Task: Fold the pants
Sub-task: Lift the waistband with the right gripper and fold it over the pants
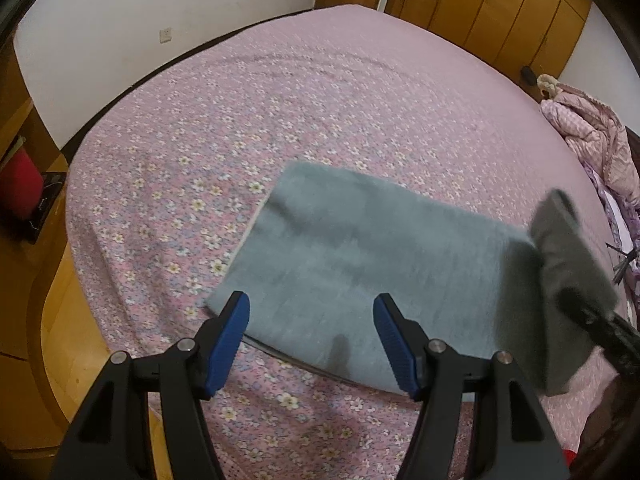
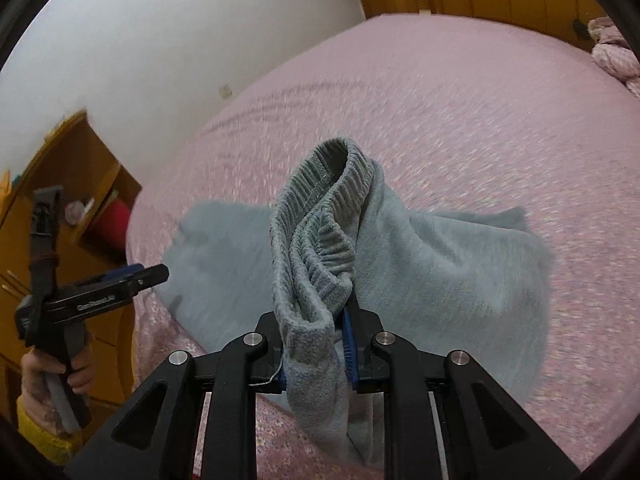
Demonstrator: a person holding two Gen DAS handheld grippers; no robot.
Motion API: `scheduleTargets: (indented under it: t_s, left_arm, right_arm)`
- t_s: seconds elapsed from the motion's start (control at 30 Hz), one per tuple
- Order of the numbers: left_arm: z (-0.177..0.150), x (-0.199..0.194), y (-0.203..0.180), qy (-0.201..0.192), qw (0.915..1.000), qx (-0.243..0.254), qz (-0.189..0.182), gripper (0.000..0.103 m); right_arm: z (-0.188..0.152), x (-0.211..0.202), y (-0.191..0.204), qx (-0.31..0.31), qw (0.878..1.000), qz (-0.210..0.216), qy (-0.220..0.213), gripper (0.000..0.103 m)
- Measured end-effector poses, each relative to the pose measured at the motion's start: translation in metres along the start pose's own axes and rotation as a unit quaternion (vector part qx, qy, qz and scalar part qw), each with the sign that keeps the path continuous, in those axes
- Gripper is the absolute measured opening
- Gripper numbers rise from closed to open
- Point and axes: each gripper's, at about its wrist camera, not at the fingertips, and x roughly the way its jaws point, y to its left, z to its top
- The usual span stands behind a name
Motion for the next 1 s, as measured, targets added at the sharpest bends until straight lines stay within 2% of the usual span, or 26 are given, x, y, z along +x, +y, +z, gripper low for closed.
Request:
scheduleTargets:
  t_s: [0.17,0.27,0.37,0.43,0.53,0.7,0.77,1.0]
  left_arm:
    - [-0.003,0.007,-0.005,0.011,0.9999,0.000,-0.007,0.068]
    - [-0.004,0.010,-0.005,0.016,0.9998,-0.005,-0.010,0.068]
    - [-0.005,0.012,-0.010,0.022,0.9994,-0.009,-0.023,0.068]
    - [-0.005,0.011,-0.014,0.022,0.9992,-0.004,-0.033,0.068]
    - [-0.005,0.008,-0.025,0.021,0.9987,0.007,-0.046,0.068]
    - [-0.006,0.009,-0.053,0.034,0.9949,0.024,-0.091,0.068]
    - [-0.007,0.012,-0.067,0.043,0.9928,0.036,-0.105,0.068]
    - [0.000,0.027,-0.111,0.060,0.9869,0.060,-0.137,0.070]
  right_arm:
    - [-0.004,0.020,0.017,-0.016,0.999,-0.008,0.027,0.034]
    - [-0.007,0.014,0.027,-0.034,0.999,0.017,0.019,0.043]
    - [-0.011,0.005,0.038,-0.060,0.997,0.054,0.018,0.043]
    - [-0.014,-0.004,0.043,-0.074,0.996,0.055,0.010,0.043]
    - [-0.020,-0.017,0.030,-0.062,0.998,0.034,0.004,0.043]
    - [-0.034,-0.032,-0.011,-0.011,0.999,-0.040,0.000,0.043]
    - [-0.040,-0.034,-0.022,0.006,0.998,-0.057,0.001,0.043]
    - [-0.061,-0.026,-0.043,0.024,0.996,-0.088,0.022,0.043]
